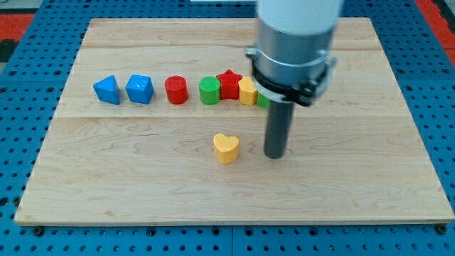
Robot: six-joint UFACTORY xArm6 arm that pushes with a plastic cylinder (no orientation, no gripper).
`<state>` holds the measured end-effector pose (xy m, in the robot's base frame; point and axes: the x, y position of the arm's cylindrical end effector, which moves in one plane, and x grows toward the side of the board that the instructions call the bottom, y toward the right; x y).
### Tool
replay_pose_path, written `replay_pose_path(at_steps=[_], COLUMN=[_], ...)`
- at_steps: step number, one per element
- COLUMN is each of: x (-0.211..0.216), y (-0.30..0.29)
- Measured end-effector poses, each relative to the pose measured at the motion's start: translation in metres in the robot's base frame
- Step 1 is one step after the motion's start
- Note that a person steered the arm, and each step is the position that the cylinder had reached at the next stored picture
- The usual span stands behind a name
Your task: Push the yellow heart into the green circle
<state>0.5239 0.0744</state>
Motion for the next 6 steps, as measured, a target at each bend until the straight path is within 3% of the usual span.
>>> replay_pose_path(at_steps=[1,4,5,6], x=[0.012,-0.074,-0.064,-0.06], y=[-0.071,-0.115,-0.079,0.048])
